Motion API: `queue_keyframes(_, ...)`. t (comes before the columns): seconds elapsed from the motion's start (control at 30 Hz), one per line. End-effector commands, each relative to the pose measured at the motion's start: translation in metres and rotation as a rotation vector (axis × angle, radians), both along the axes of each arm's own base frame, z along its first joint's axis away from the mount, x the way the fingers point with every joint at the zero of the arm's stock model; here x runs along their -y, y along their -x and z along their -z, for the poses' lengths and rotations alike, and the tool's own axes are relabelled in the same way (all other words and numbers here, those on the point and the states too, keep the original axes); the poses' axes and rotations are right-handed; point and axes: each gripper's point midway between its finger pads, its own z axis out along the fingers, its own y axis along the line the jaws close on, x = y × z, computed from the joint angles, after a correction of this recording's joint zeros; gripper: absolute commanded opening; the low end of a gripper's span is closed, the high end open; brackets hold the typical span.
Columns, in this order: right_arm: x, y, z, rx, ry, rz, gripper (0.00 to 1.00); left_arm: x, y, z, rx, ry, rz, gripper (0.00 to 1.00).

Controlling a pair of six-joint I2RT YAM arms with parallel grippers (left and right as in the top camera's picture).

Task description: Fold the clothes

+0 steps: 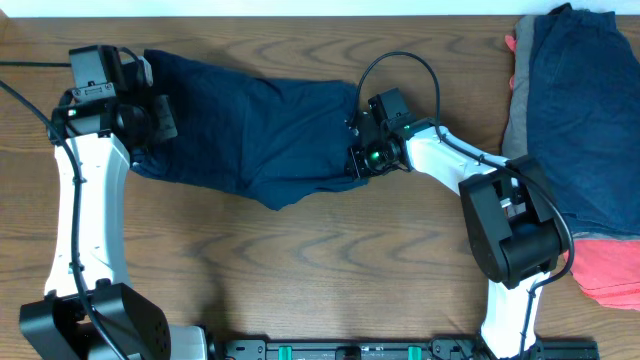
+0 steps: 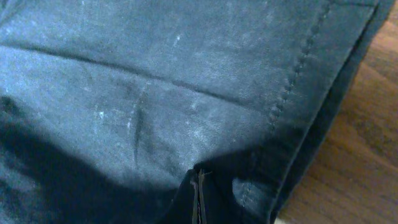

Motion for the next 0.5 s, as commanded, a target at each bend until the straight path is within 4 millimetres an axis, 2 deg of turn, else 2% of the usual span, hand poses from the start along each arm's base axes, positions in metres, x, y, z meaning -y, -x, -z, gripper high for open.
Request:
queue_keyframes(0.0,0.008,-0.003,-0.001,0.011,0.019,0.034,0.01,0.001,-0.008,-0.010,0.032,-0.010,0.009,0.06)
queue_keyframes(0.13,0.006,-0.025,-0.023,0.094,-0.040,0.060,0.01,0.010,-0.010,-0.010,0.034,-0.011,0.031,0.06)
queue_keyframes(0.2,0.005,-0.031,-0.028,0.104,-0.061,0.075,0.01,0.015,-0.012,-0.011,0.040,-0.012,0.044,0.06)
queue_keyframes(0.47,0.015,-0.045,-0.011,0.139,-0.006,0.115,0.01,0.028,-0.014,-0.011,0.044,-0.010,0.072,0.06)
